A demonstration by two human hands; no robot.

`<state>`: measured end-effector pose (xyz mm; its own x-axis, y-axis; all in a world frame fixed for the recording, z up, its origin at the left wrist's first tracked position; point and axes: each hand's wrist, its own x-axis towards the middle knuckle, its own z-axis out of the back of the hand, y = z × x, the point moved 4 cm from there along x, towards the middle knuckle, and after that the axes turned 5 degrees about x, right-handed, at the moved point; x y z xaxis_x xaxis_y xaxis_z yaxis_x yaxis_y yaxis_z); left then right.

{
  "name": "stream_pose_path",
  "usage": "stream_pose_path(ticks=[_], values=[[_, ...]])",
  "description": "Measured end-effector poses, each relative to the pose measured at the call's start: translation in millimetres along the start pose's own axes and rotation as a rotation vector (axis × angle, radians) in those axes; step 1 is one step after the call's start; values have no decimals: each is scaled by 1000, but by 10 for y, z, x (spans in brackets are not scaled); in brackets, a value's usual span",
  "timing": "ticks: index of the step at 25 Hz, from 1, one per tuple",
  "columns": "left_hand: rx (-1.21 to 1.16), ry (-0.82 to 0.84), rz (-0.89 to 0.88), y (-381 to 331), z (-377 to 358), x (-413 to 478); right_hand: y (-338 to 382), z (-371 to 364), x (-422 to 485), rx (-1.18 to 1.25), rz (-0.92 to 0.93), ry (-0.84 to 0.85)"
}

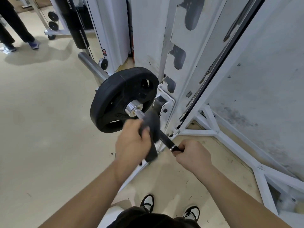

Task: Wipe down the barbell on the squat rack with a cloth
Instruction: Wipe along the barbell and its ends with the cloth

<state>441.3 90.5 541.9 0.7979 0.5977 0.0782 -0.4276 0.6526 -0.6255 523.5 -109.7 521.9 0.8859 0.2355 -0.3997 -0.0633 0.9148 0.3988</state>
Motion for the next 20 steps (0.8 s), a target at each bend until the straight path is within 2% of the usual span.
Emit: stream_pose_path(ticks=[2, 3, 6, 9, 12, 14, 16, 17, 20], values=[[42, -108, 124, 24, 10, 267, -3, -12, 14, 6, 2, -3], [134, -95, 137, -24, -81, 325, -1, -16, 19, 3, 5, -10], [316, 14, -4, -188, -501, 120, -11, -27, 10, 14, 1, -19], [189, 31, -130, -203, -698, -303, -64, -30, 18, 68, -17, -37], [4, 231, -259, -159, -713, -747, -189, -24, -4, 172, -1, -6], [-54, 184, -251, -122, -545, -665, -297, 23, -72, 259, 18, -1], [17, 23, -284, -187, -377, -455, -422, 85, -145, 268, 7, 19], [87, -5, -309, -254, -360, -360, -479, 95, -178, 219, -4, 37], [348, 162, -349, -455, -638, -342, -559, 82, -280, 147, -41, 57]])
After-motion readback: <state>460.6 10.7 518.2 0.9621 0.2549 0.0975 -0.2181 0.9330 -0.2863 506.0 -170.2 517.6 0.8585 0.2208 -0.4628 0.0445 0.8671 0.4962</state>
